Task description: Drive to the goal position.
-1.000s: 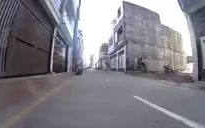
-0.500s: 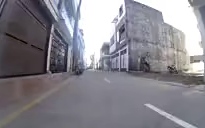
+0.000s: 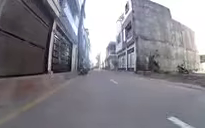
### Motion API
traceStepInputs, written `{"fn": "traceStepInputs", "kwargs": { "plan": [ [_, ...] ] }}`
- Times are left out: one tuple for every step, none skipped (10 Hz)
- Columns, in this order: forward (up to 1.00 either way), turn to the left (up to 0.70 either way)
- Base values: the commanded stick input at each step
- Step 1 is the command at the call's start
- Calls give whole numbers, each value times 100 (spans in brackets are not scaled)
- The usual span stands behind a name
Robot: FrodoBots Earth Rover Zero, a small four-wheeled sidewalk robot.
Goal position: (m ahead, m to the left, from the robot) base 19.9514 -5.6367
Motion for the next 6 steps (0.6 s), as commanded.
{"fn": "traceStepInputs", "kwargs": {
  "plan": [
    [100, 0],
    [100, 0],
    [100, 0],
    [100, 6],
    [100, 27],
    [100, 0]
  ]
}}
